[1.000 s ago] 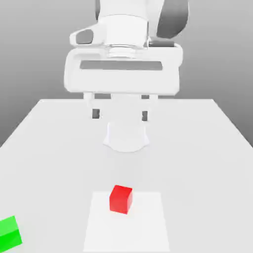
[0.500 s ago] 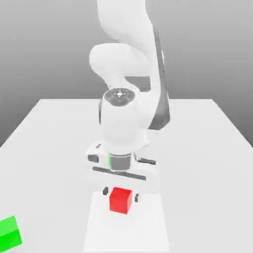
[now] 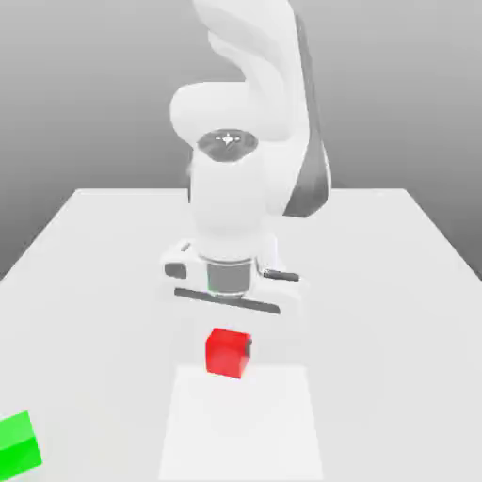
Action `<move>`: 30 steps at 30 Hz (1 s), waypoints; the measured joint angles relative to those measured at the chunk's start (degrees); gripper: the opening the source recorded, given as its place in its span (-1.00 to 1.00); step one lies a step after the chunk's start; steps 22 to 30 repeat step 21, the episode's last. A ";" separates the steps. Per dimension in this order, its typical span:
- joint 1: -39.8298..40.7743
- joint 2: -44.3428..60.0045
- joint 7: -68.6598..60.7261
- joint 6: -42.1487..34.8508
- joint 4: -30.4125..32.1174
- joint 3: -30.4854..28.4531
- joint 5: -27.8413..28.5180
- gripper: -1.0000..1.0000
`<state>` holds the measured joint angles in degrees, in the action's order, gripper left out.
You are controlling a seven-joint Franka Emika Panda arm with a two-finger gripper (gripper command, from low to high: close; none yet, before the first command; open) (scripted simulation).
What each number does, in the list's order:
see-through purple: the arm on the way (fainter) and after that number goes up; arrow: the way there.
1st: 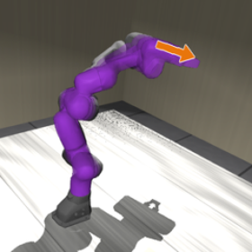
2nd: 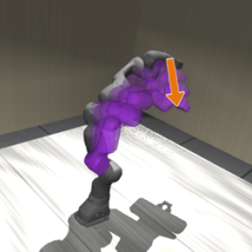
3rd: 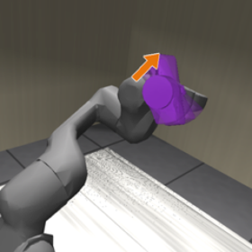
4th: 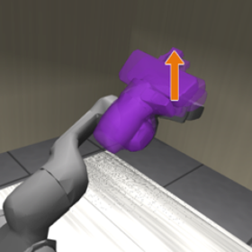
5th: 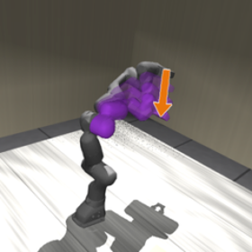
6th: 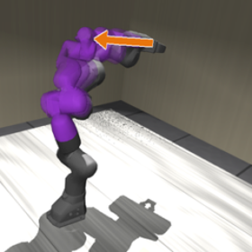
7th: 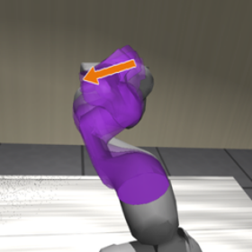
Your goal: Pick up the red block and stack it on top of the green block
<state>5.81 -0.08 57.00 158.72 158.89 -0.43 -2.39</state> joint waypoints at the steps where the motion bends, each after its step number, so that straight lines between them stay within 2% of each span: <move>1: 1.17 0.94 -0.96 -1.07 -1.95 -0.60 -0.71 -1.00; 13: 13.93 13.84 -8.20 -13.18 -26.65 -9.11 -2.79 -1.00; 17: 16.20 20.62 -9.93 -9.50 -29.81 -8.97 -4.26 -1.00; 18: 16.59 22.52 -10.36 -7.81 -30.00 -8.57 -4.83 1.00; 30: 16.59 22.52 -10.36 -7.81 -30.00 -8.57 -4.83 1.00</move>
